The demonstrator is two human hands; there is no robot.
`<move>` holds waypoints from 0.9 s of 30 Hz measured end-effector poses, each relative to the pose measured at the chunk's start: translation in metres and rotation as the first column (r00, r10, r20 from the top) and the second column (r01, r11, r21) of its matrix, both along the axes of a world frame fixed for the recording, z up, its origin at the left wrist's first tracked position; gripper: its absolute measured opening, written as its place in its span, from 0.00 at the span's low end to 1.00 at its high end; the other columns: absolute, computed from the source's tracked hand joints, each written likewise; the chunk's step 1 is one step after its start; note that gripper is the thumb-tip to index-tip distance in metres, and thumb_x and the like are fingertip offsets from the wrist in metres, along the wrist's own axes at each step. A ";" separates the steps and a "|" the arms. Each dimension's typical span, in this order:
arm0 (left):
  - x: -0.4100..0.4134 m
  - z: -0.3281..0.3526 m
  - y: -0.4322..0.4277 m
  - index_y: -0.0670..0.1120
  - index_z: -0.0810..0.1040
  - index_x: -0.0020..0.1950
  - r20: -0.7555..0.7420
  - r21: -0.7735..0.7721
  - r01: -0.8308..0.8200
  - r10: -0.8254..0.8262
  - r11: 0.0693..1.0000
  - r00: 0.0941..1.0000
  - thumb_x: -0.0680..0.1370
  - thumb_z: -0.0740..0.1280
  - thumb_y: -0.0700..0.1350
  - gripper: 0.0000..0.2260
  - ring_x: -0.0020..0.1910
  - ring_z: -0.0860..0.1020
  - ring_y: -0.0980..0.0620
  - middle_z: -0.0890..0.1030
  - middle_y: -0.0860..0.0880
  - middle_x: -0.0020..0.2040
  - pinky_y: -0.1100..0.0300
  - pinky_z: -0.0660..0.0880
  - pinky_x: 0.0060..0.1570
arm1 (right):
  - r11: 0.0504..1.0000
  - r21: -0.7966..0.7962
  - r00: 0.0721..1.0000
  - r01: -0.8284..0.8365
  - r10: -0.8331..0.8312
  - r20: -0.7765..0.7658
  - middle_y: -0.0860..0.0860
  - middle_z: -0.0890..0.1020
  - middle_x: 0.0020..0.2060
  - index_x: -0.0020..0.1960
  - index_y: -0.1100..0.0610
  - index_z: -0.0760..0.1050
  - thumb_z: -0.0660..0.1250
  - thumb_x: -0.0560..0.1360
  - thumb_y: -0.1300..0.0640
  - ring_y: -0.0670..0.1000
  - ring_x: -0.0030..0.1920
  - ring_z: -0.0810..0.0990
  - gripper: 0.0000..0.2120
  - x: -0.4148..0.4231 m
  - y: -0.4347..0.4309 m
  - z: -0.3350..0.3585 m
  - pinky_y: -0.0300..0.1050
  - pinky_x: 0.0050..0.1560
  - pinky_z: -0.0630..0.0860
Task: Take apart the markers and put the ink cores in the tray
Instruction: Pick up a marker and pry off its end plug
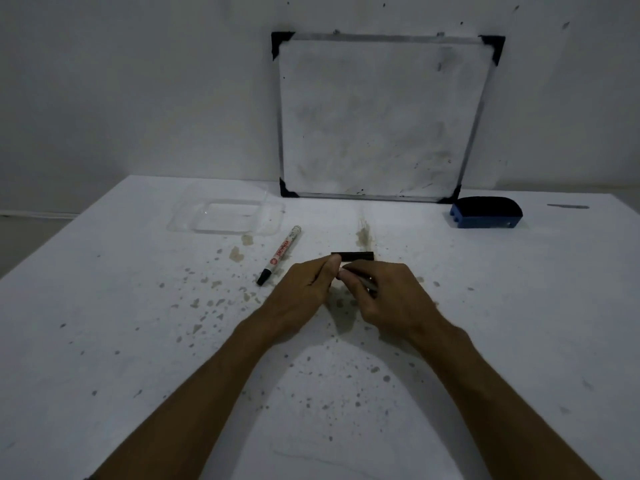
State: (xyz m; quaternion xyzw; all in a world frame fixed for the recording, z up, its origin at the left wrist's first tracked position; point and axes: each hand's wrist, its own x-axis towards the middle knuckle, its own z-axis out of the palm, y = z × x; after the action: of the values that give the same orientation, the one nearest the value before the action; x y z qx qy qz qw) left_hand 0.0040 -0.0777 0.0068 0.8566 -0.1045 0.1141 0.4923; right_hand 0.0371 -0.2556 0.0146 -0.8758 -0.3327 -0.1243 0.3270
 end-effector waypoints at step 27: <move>-0.001 -0.008 0.005 0.61 0.74 0.42 0.063 0.101 -0.035 0.029 0.994 0.998 0.87 0.52 0.58 0.18 0.34 0.75 0.62 0.78 0.62 0.35 0.71 0.69 0.36 | 0.996 -0.017 0.995 0.083 -0.084 -0.059 0.38 0.80 0.34 0.50 0.45 0.80 0.58 0.83 0.44 0.40 0.32 0.78 0.13 -0.008 0.006 0.002 0.40 0.35 0.73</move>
State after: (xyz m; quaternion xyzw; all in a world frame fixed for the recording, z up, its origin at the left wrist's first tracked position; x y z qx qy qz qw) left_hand 0.0030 -0.0730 -0.0016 0.8783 -0.1117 0.1427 0.4425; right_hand 0.0287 -0.2501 0.0164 -0.8947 -0.2866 -0.1091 0.3247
